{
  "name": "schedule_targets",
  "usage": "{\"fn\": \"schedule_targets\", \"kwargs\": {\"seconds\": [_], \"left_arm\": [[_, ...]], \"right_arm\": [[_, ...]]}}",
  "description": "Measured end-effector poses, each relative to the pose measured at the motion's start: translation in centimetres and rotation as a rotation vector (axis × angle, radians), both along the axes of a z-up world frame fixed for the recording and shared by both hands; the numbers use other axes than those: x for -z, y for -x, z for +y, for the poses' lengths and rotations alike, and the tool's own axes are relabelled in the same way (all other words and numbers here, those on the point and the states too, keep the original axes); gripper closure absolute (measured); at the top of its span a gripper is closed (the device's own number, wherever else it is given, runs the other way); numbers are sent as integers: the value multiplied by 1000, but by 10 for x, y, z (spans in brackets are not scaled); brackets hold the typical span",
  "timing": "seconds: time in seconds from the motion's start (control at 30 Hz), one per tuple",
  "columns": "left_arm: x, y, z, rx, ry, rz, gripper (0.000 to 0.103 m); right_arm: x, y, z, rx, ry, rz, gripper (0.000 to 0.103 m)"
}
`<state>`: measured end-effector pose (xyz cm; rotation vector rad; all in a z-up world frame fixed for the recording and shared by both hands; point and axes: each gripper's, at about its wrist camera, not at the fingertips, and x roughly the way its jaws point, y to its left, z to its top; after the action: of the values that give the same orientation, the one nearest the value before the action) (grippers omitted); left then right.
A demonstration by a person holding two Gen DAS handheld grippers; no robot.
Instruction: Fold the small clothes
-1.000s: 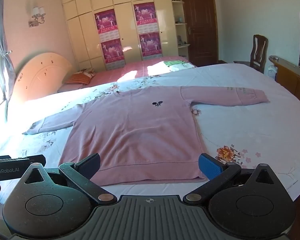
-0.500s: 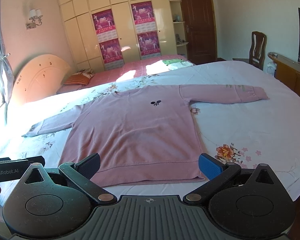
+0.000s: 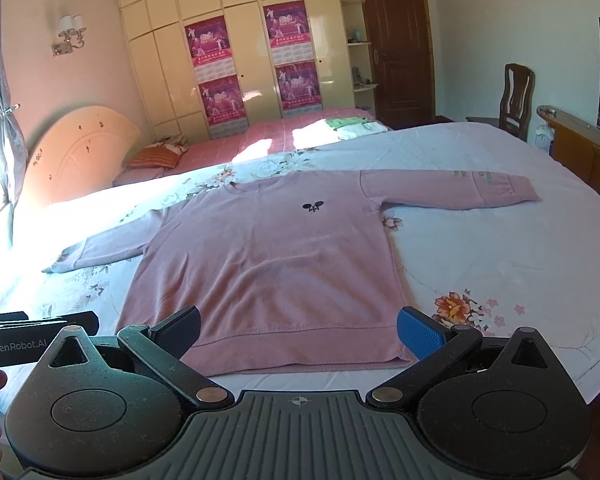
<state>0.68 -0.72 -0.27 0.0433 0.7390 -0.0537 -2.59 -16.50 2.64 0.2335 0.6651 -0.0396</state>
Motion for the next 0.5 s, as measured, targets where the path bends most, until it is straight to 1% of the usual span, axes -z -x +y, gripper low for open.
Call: {"fn": "schedule_targets", "kwargs": {"seconds": [0.5], "left_arm": [[1, -6, 9, -28, 8, 0, 1]], "right_arm": [[-3, -2, 1, 6, -8, -6, 0]]}}
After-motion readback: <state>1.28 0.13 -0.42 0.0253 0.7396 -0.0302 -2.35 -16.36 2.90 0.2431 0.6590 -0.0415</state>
